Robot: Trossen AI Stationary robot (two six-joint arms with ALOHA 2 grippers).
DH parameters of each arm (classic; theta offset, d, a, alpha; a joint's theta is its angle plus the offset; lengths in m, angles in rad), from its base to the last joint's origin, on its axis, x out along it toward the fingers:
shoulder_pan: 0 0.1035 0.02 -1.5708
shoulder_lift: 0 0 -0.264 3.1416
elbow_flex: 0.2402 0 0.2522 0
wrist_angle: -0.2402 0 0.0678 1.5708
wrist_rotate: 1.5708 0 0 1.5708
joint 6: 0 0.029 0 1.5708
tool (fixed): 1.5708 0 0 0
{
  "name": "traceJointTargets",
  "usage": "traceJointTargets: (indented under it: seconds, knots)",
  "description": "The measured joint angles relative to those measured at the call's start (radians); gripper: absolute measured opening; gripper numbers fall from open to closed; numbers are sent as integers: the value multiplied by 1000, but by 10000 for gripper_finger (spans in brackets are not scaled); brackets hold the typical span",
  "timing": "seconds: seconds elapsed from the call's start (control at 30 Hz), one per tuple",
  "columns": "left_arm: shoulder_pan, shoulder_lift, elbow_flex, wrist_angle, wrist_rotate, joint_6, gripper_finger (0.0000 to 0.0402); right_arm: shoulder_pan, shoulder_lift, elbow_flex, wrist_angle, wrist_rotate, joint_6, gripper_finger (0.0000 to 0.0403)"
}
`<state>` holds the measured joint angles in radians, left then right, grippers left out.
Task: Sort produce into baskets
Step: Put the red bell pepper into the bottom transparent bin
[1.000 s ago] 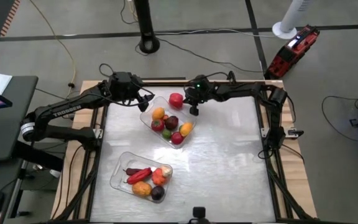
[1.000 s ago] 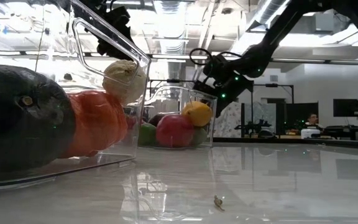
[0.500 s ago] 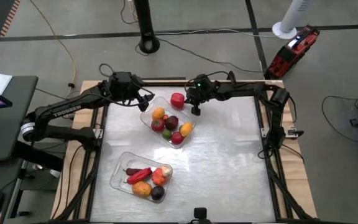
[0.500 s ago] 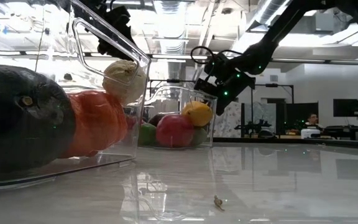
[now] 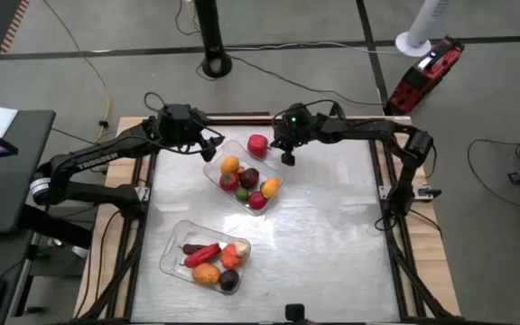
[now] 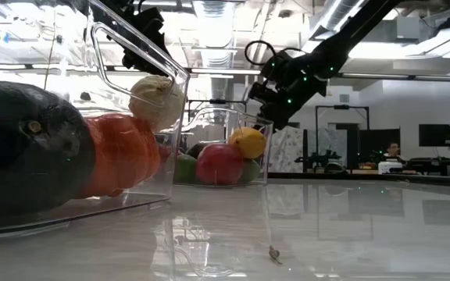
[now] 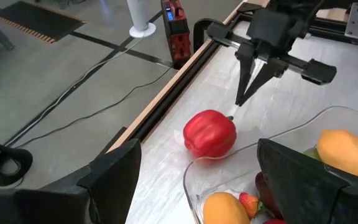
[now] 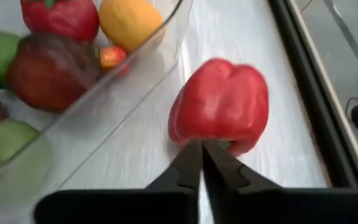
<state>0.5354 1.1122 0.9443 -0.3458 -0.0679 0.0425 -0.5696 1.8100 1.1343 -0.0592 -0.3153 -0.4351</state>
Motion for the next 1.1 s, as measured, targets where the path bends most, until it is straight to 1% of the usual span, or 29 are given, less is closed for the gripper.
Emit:
traceJointTargets:
  seconds: [0.07,0.27,0.33,0.4,0.5,0.67,0.9,1.1]
  knots:
    - [0,0,0,-1,0,0,309,-2,10,0,-3,0,-5,65]
    - [0,0,0,-4,0,0,309,-2,11,0,-28,0,-20,164]
    - [0,0,0,-4,0,0,309,-6,11,-1,-17,0,-22,187]
    - [0,0,0,-5,0,-1,309,-9,25,0,14,0,-26,201]
    - [0,0,0,-11,1,-2,309,-6,59,-2,34,3,-34,207]
    - [-5,0,0,-31,1,-5,309,11,125,-1,115,13,-44,203]
    - [-7,0,0,-56,-1,-6,309,17,146,-1,167,54,-45,184]
    - [-8,0,0,-57,-4,-3,309,17,146,-1,173,56,-44,160]
